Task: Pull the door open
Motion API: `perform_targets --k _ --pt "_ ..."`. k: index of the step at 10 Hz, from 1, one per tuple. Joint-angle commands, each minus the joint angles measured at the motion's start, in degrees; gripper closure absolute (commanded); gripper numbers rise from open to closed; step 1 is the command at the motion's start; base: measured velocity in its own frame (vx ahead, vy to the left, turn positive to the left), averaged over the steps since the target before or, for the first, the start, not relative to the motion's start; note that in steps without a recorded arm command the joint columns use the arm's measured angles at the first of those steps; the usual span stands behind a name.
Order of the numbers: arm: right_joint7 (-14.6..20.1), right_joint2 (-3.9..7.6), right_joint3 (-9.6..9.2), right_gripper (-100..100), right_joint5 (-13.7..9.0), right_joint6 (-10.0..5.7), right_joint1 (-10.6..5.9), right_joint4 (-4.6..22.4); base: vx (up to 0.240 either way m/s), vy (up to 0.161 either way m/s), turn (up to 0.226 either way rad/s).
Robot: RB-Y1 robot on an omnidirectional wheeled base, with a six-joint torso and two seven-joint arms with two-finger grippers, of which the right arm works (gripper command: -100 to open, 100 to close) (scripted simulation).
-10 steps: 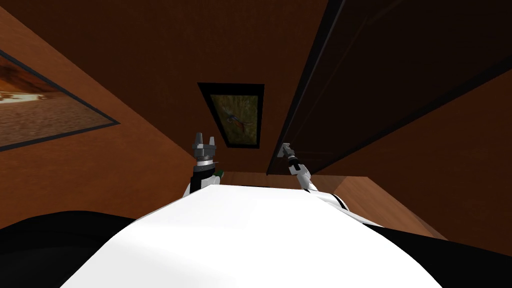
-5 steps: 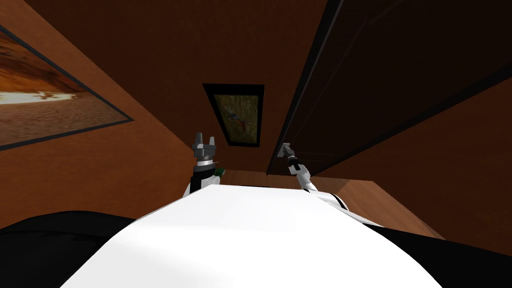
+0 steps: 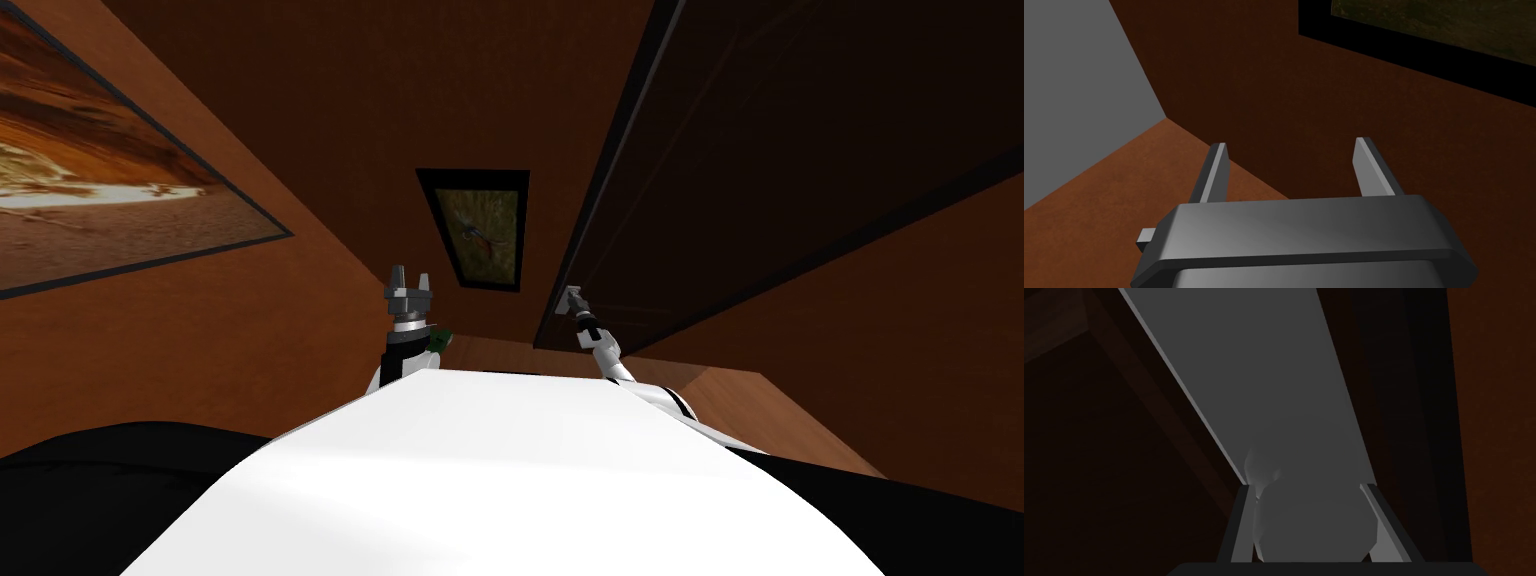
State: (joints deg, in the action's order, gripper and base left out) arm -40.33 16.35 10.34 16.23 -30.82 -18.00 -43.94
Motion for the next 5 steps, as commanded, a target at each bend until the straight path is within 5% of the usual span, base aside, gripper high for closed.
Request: perform_targets --k 1,5 --pt "2.6 0.21 -0.05 100 -1.4 -0.03 -0.11 0.1 -0.032 -0.026 0.064" --pt "8.1 0.36 -0.61 100 -4.9 0.03 -0.22 0.2 -0.050 -0.041 0.083"
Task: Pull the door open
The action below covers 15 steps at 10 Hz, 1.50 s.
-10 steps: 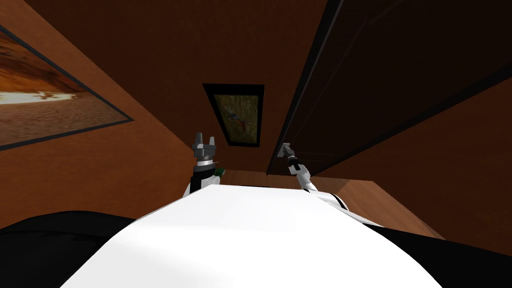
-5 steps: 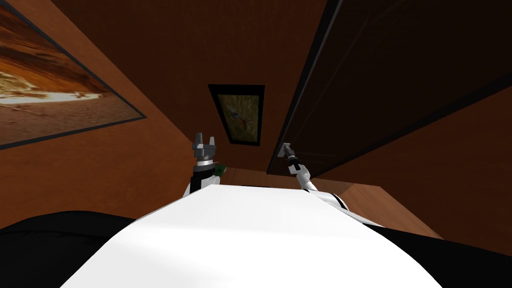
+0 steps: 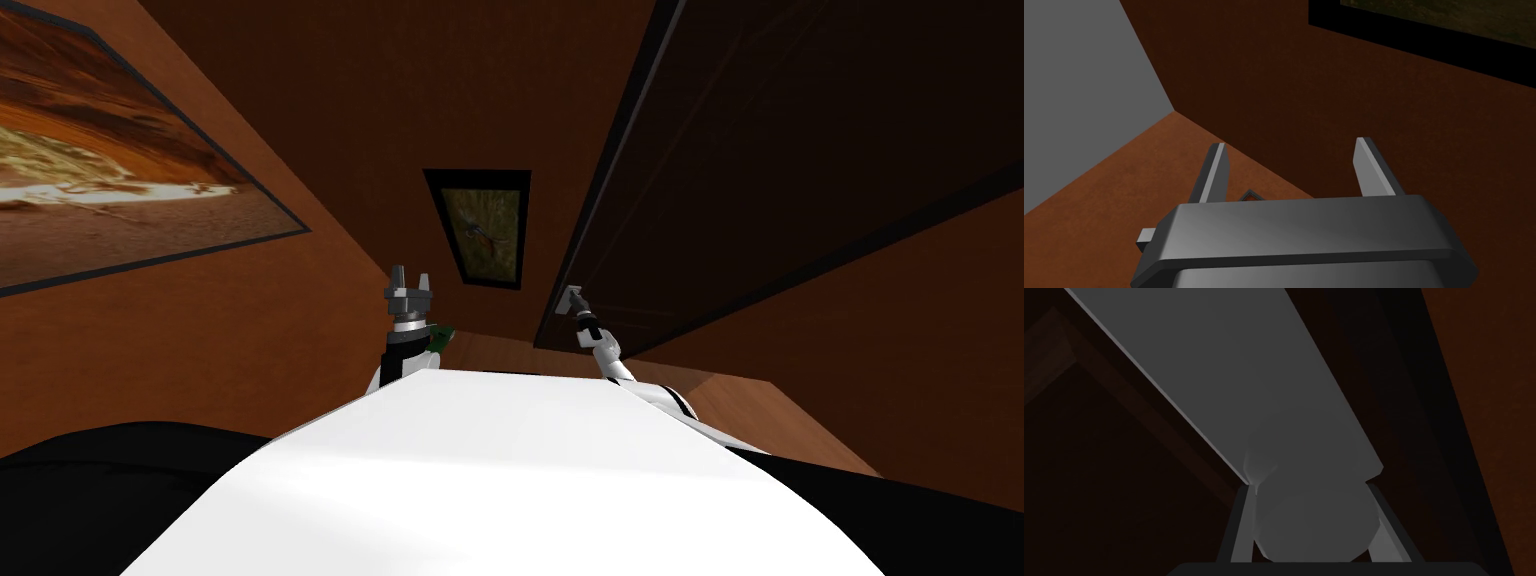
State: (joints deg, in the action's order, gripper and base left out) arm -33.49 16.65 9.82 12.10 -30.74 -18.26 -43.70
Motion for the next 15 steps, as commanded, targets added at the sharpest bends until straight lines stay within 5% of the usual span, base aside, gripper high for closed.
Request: perform_targets --k 1,15 --pt "1.9 0.06 -0.09 100 -0.8 -0.05 0.04 0.0 -0.046 -0.036 0.051" --pt "22.3 0.60 -2.13 100 -13.4 0.19 -0.33 0.5 -0.043 -0.034 0.073"
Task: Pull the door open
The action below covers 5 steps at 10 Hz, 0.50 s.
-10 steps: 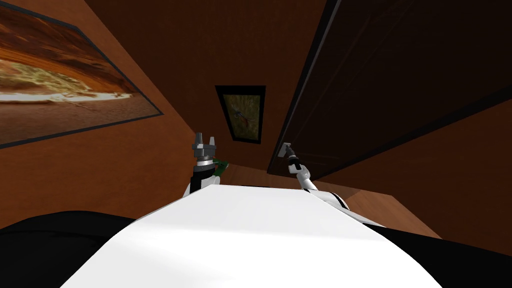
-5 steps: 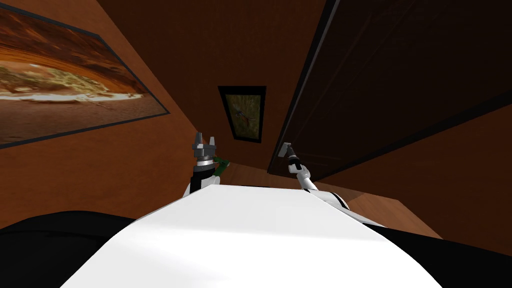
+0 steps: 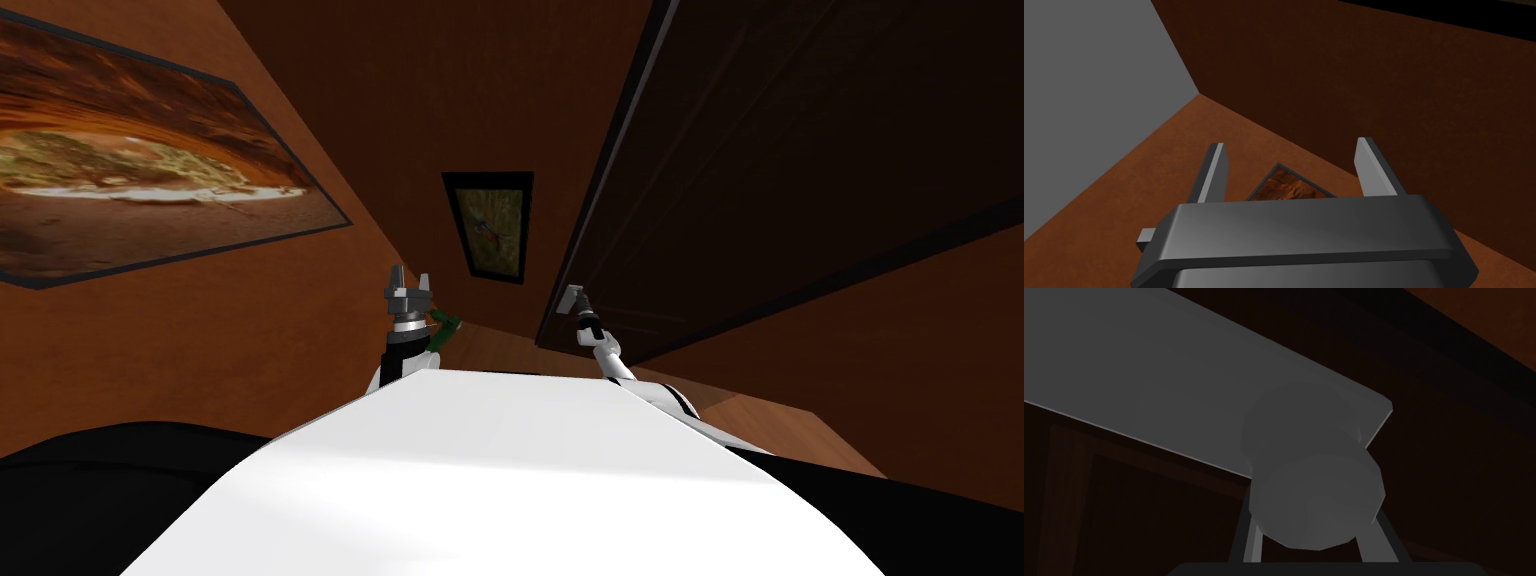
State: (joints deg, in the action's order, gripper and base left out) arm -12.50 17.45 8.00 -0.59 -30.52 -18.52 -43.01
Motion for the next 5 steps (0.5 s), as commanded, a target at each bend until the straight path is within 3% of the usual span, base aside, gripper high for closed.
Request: perform_targets --k 1,3,4,5 --pt "1.7 -0.20 -0.30 100 -0.7 -0.03 -0.08 -0.2 -0.039 -0.021 0.039" --pt "5.4 -0.07 -0.80 100 -3.8 0.02 -0.17 -0.1 -0.050 -0.030 0.086" --pt "6.5 -0.07 -0.80 100 -3.8 0.02 -0.17 -0.1 -0.050 -0.033 0.053" --pt "8.4 0.00 -1.05 100 -5.3 0.05 -0.22 0.0 -0.047 -0.026 0.092"
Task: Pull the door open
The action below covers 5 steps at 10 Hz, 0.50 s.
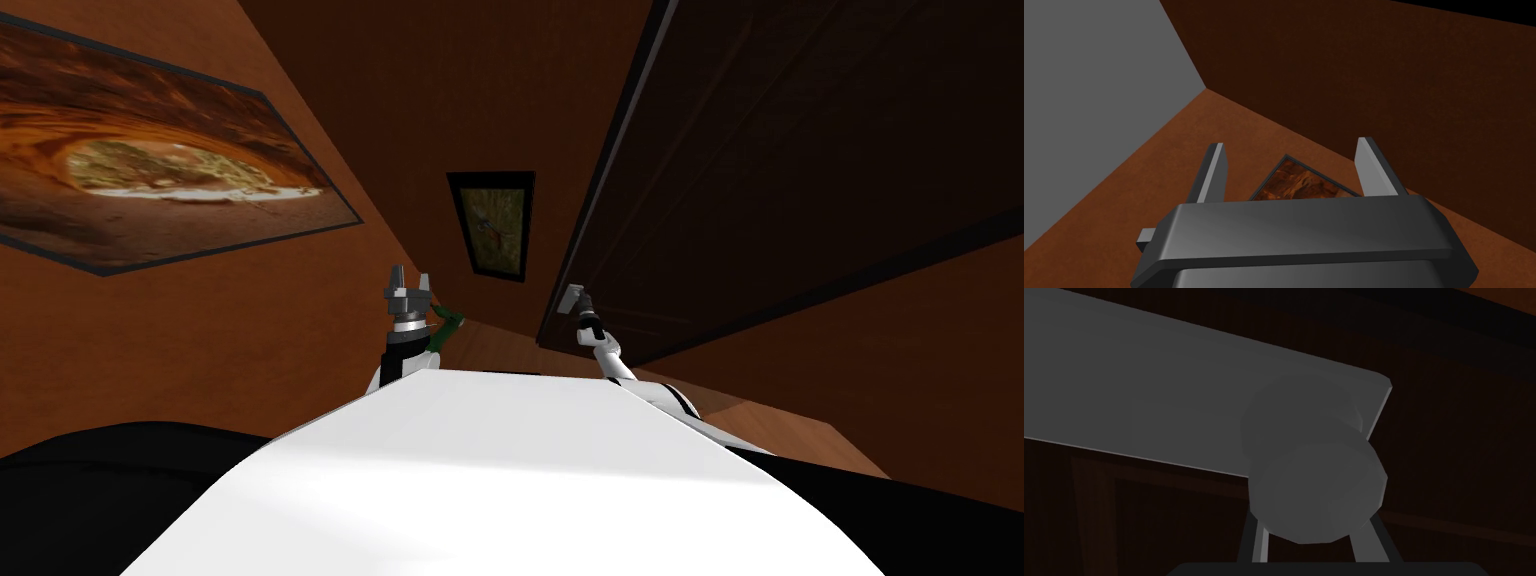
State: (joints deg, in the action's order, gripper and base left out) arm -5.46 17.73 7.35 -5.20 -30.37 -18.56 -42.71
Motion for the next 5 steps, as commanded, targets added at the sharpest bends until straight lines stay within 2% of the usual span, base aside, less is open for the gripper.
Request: perform_targets --k 1,3,4,5 --pt "1.8 -0.28 -0.39 100 -0.7 -0.09 -0.18 -0.3 -0.037 -0.022 0.040" --pt "5.5 -0.14 -0.90 100 -3.9 -0.03 -0.27 -0.2 -0.046 -0.034 0.097" --pt "6.5 -0.14 -0.90 100 -3.9 -0.03 -0.27 -0.2 -0.041 -0.039 0.046" --pt "8.4 -0.07 -1.15 100 -5.4 -0.01 -0.32 -0.1 -0.049 -0.029 0.074"
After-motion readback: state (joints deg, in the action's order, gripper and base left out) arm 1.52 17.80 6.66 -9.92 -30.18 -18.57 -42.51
